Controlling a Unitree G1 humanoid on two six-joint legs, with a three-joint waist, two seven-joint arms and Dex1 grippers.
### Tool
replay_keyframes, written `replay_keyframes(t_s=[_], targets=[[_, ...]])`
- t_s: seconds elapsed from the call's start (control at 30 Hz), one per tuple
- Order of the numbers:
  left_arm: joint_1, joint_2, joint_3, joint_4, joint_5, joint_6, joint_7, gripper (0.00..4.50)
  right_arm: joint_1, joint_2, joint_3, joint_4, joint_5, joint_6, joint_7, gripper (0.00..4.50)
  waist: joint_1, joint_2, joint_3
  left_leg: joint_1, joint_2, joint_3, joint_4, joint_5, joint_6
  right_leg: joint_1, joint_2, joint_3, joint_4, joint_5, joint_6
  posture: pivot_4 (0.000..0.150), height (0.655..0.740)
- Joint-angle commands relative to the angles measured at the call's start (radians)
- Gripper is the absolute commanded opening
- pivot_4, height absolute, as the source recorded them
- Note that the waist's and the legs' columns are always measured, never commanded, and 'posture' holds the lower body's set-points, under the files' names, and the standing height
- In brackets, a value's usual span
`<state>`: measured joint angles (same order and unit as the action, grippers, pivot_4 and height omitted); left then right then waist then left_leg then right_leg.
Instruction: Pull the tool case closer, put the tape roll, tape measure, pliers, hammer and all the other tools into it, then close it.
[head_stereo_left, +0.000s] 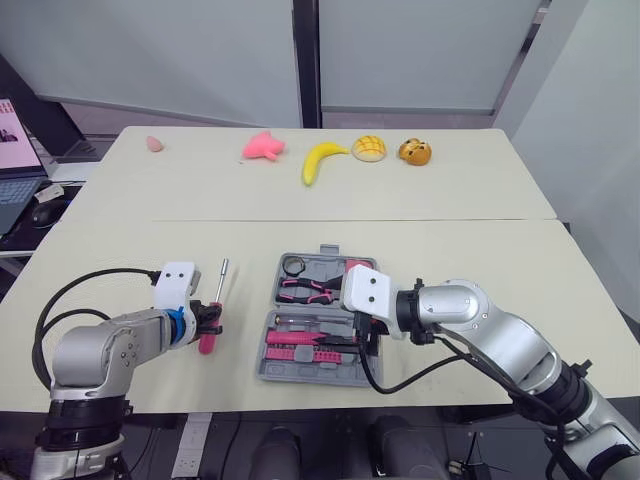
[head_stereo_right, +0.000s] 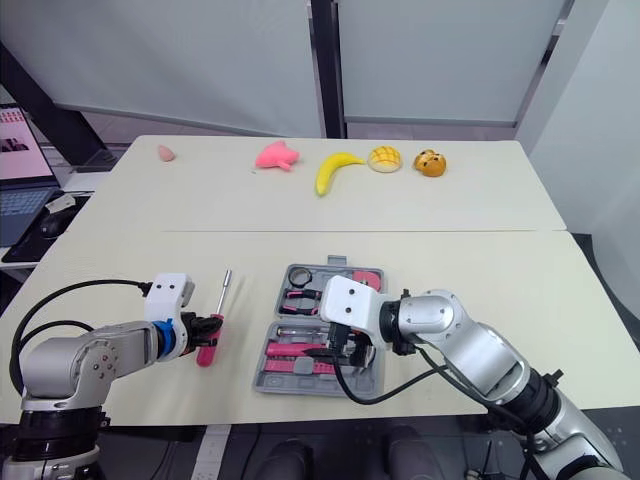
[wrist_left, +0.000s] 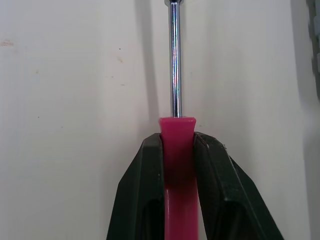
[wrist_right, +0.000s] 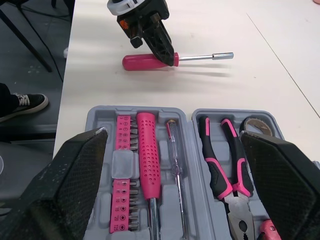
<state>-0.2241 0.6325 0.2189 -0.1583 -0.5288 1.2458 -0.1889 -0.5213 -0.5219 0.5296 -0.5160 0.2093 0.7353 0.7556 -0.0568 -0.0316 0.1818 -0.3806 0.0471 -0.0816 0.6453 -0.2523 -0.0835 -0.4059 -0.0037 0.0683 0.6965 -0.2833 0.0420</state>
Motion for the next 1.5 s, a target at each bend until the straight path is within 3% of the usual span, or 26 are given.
replay_keyframes(t_s=[0.03, 0.37, 0.8, 0.87, 1.0, 1.1, 1.5], targets=[[0.008, -0.004, -0.012, 0.042, 0.049, -0.005, 0.005, 0.49, -0.006, 0.006, -0.032, -0.024, -0.003, -0.017, 0.0, 4.5, -0.001, 0.0, 0.0, 0.0, 0.0, 0.0, 0.0, 0.0, 0.0, 0.0, 0.0, 0.0, 0.0, 0.0, 0.0, 0.15, 0.7255], [-0.002, -0.03, -0.01, 0.101, 0.097, -0.065, 0.003, 0.49, 0.004, -0.007, -0.038, -0.044, 0.006, -0.006, 0.01, 4.5, 0.0, 0.003, -0.002, 0.001, 0.0, 0.0, 0.0, 0.0, 0.0, 0.0, 0.0, 0.0, 0.0, 0.0, 0.0, 0.15, 0.7255], [0.092, -0.02, 0.085, -0.189, 0.074, -0.065, -0.031, 4.47, 0.042, -0.034, -0.071, -0.087, 0.035, 0.012, 0.025, 4.5, 0.002, 0.002, -0.001, -0.002, 0.0, 0.0, -0.001, 0.0, 0.0, 0.0, 0.0, 0.0, -0.004, 0.0, 0.0, 0.15, 0.7255], [0.127, -0.012, 0.102, -0.24, 0.064, -0.087, -0.059, 4.47, 0.046, -0.039, -0.078, -0.091, 0.039, 0.012, 0.028, 4.5, 0.001, 0.002, -0.001, -0.002, 0.0, 0.0, -0.001, 0.0, 0.0, 0.0, 0.0, 0.0, -0.005, 0.0, 0.0, 0.15, 0.7255], [0.234, -0.004, 0.11, -0.227, 0.1, -0.4, -0.205, 4.47, 0.048, -0.038, -0.087, -0.091, 0.046, 0.007, 0.03, 4.5, 0.002, 0.002, -0.001, -0.002, 0.0, 0.0, -0.002, 0.0, 0.0, 0.0, 0.0, 0.0, -0.007, 0.0, 0.0, 0.15, 0.7255], [0.28, -0.035, 0.106, -0.17, 0.119, -0.517, -0.231, 4.47, 0.047, -0.035, -0.086, -0.088, 0.046, 0.004, 0.028, 4.5, 0.005, 0.003, -0.001, -0.002, 0.0, 0.0, -0.002, 0.0, 0.0, 0.0, 0.0, 0.0, -0.008, 0.0, 0.0, 0.15, 0.7255], [0.241, -0.127, 0.02, -0.044, 0.203, -0.543, -0.148, 4.47, 0.035, -0.036, -0.081, -0.079, 0.049, 0.003, 0.04, 4.5, 0.007, 0.002, -0.001, -0.003, 0.0, 0.0, -0.002, 0.0, 0.0, 0.001, 0.0, 0.0, -0.011, 0.0, 0.001, 0.15, 0.7255]])
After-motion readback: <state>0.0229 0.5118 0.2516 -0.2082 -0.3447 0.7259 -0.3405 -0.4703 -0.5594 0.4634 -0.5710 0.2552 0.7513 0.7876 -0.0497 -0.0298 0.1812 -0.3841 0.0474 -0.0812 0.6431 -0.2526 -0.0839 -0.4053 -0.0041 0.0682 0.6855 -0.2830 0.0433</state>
